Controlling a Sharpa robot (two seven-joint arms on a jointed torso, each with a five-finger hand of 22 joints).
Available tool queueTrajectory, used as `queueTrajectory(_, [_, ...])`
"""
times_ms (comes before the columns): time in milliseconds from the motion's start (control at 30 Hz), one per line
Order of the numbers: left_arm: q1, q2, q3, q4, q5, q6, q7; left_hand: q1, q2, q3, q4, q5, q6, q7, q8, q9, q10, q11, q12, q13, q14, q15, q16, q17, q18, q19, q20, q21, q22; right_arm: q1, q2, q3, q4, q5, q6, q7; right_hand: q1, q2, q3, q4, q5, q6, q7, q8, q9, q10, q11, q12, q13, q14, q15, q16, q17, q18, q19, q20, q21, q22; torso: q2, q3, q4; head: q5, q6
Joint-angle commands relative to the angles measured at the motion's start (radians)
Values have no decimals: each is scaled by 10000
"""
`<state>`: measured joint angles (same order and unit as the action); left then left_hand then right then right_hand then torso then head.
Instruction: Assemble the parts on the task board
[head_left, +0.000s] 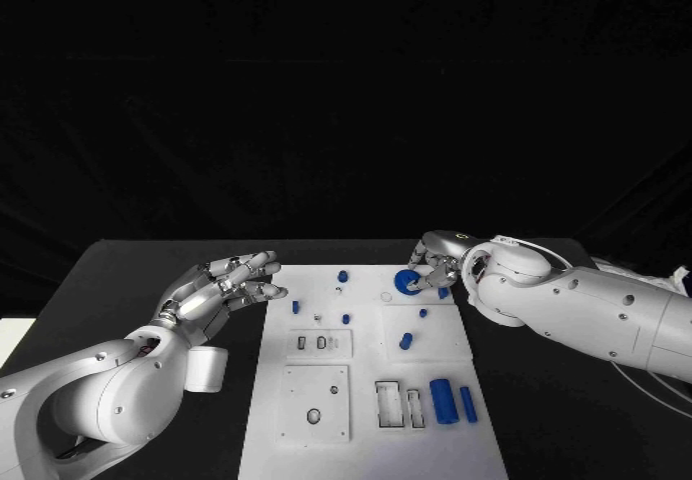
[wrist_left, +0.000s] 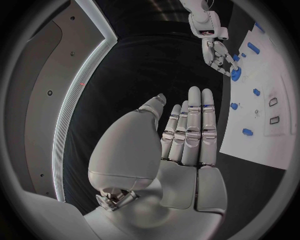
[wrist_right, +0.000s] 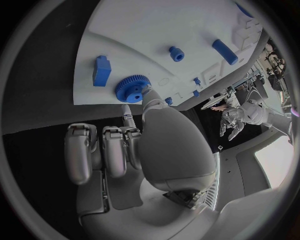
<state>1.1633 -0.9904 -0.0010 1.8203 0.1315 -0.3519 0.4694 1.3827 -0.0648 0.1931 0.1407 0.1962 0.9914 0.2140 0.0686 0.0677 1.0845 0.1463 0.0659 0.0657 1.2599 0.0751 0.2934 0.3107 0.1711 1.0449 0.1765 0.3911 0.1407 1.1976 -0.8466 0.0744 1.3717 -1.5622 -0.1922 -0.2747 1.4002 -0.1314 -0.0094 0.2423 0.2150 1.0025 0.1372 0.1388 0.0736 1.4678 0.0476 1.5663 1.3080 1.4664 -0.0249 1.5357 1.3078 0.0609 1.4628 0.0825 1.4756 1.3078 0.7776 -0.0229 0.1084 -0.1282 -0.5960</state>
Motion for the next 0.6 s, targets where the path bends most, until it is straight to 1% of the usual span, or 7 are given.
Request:
queueTrajectory(33, [11,23,7,10,20,190,44,56,-17,-9,-56,-35,-46,-8,-46,-11,-57,18,-27,-5,-92,-10,-56,10,95,-54,24,-54,-15,-13,50,2,-34,-179,306,-14,20,100,75,2,49,96,-29,61,17,1030,33,45,2628,884,8,55,1812,-144,76,-7,71,473,-1,4,12,-6,-15])
queueTrajectory(167, [11,22,7,12,20,190,43,56,-17,-9,-56,-35,-46,-8,-46,-11,-57,18,-27,-5,-92,-10,-56,10,95,-54,24,-54,-15,-16,87,2,-78,-180,381,-17,36,167,118,-28,40,154,-40,77,20,1030,23,45,2628,888,-3,64,1835,-151,91,-17,88,508,7,1,-2,10,-23])
queueTrajectory(267, [11,21,7,13,20,191,42,56,-17,-9,-56,-35,-46,-8,-46,-11,-57,18,-27,-5,-92,-10,-56,10,95,-54,24,-54,-15,-17,106,2,-104,-197,438,-60,87,267,202,-87,-10,213,-57,84,20,1030,6,45,2628,889,-13,68,1847,-154,96,-29,97,524,8,3,-8,16,-54])
queueTrajectory(400, [11,18,7,13,20,192,41,56,-17,-9,-56,-35,-46,-8,-46,-11,-57,18,-27,-5,-92,-10,-56,10,95,-54,24,-54,-15,-19,114,2,-116,-219,498,-100,183,379,387,-186,-155,326,-83,99,25,1030,-18,45,2628,893,-31,78,1874,-164,116,-45,121,577,4,4,-2,13,-77])
queueTrajectory(600, [11,18,7,7,20,195,40,56,-17,-9,-56,-35,-46,-8,-46,-11,-57,18,-27,-5,-92,-10,-56,10,95,-54,24,-54,-15,-23,124,2,-117,-228,522,-98,266,499,608,-284,-200,446,-111,95,33,1030,-45,45,2628,895,-53,86,1895,-173,132,-63,140,619,2,6,4,14,-89])
